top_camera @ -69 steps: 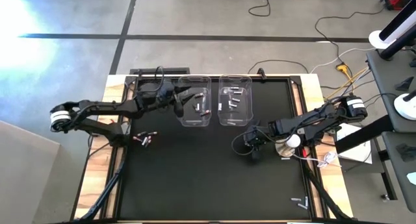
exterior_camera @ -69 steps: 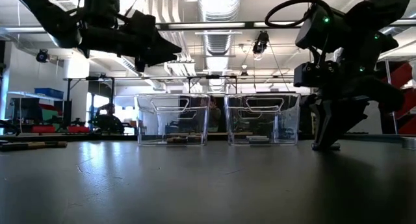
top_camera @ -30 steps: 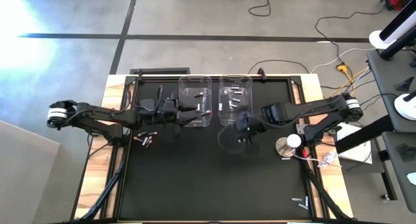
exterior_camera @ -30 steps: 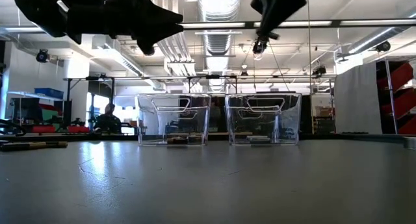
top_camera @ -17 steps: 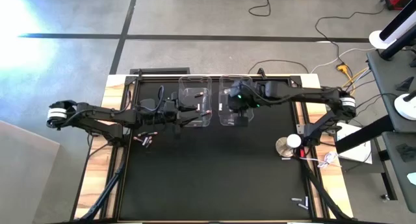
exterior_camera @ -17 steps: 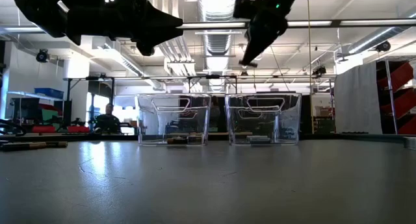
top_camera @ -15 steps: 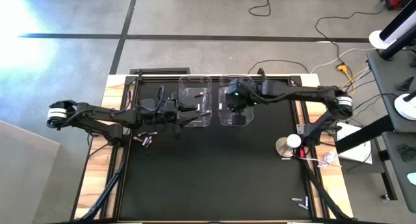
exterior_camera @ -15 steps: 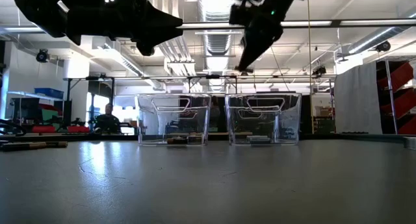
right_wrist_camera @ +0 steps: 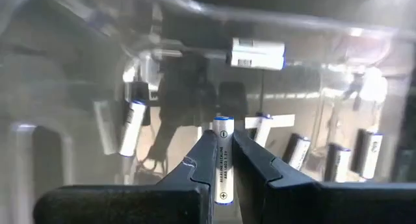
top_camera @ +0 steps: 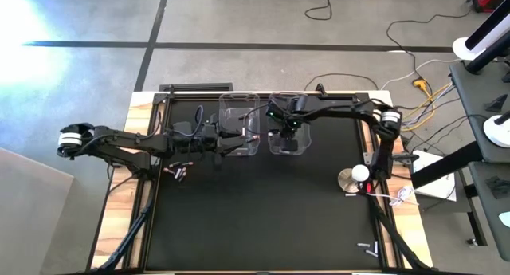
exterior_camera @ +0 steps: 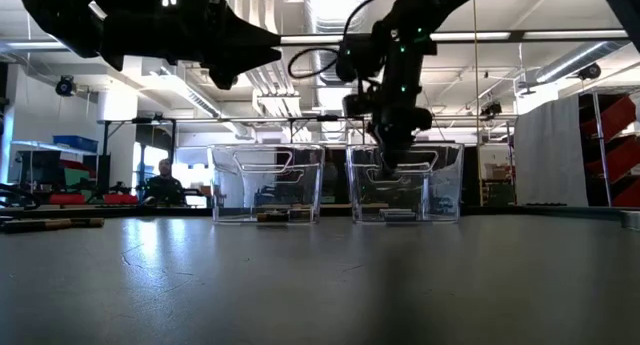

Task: Sort batteries
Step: Put the white battery into the right transparent bin

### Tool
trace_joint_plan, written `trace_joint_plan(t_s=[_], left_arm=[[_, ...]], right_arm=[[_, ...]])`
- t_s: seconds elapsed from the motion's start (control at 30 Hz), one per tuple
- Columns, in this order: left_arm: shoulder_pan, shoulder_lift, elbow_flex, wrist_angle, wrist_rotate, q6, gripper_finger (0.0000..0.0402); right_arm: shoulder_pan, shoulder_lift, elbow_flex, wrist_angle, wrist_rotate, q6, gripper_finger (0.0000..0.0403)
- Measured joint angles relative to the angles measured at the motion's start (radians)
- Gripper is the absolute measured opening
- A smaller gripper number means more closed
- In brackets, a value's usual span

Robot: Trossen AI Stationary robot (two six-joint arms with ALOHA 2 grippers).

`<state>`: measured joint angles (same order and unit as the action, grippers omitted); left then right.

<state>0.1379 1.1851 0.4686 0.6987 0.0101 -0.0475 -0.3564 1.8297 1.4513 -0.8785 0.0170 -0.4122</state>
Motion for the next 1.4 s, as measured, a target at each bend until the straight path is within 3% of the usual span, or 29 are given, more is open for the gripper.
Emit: trace_joint_plan(t_s=[0.37,0.57,0.7,0.9,1.17,1.4], left_arm=[[0.0,0.0,0.0,-0.008,0.0,0.0,0.0159],[0.0,0.0,0.0,-0.013,0.0,0.001,0.0159],[0.0,0.0,0.0,-0.012,0.0,0.001,0.0159],[0.0,0.0,0.0,-0.012,0.0,-0.022,0.0159],[0.0,0.0,0.0,-0.012,0.0,-0.023,0.0159],[0.0,0.0,0.0,-0.014,0.001,-0.023,0.0159]], right_arm=[[-0.047,0.053,0.0,-0.027,-0.027,-0.031,0.0028],[-0.057,0.053,0.0,-0.145,-0.028,-0.007,0.0028],[-0.057,0.055,-0.011,-0.081,-0.033,-0.013,0.0028],[-0.078,0.087,-0.017,-0.004,-0.119,-0.059,0.0028],[-0.127,0.153,-0.017,-0.001,-0.307,-0.053,0.0028],[-0.129,0.118,-0.017,-0.017,-0.307,-0.06,0.0028]])
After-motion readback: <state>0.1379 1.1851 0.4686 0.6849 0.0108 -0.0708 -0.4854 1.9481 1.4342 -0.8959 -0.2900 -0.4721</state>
